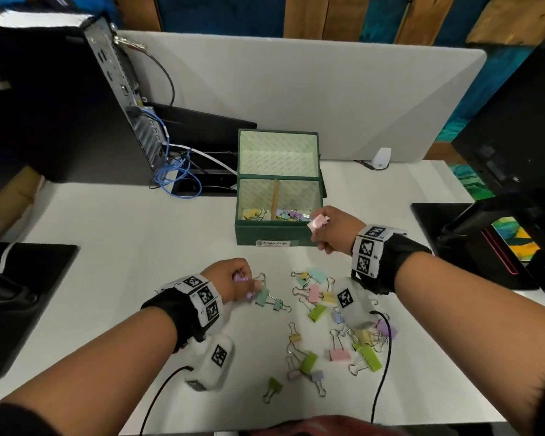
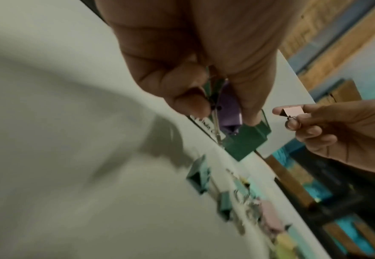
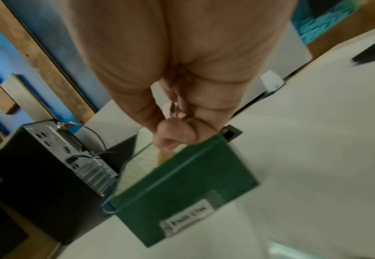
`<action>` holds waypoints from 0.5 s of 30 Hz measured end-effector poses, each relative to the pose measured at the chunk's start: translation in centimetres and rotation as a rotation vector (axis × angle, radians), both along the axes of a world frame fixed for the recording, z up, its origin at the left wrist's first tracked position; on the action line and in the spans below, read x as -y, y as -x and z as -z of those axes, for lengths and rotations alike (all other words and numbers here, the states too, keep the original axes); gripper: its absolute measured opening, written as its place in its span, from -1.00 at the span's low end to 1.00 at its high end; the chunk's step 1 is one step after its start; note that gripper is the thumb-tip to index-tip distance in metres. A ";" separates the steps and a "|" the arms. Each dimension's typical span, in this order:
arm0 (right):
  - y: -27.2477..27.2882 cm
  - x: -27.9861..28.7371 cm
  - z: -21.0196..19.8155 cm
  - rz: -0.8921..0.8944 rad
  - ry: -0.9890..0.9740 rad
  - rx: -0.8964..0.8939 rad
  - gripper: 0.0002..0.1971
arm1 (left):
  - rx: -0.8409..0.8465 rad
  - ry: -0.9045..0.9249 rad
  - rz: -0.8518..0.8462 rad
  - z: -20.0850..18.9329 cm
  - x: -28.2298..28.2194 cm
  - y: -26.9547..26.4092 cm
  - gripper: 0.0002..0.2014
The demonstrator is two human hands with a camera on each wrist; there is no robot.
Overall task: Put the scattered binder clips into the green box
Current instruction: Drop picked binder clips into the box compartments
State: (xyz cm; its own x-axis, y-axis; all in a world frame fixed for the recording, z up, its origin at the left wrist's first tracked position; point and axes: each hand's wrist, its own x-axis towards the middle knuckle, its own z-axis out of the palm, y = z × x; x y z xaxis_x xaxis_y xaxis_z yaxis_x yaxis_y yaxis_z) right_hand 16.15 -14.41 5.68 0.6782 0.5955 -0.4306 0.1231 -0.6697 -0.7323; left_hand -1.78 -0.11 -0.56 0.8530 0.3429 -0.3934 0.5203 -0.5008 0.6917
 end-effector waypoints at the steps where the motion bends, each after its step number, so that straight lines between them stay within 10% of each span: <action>1: 0.1 -1.2 -0.4 -0.011 -0.025 -0.003 -0.58 | 0.021 0.047 -0.060 -0.3 -0.3 0.1 -0.81; 8: 0.1 -7.2 -1.9 -0.156 -0.016 0.123 -0.32 | 0.228 0.329 -0.361 -2.7 -2.4 -0.3 -0.84; 15: -0.9 -3.9 -0.2 -0.089 -0.138 0.093 -0.67 | 0.269 0.092 -0.363 -4.5 -4.3 -2.2 -0.83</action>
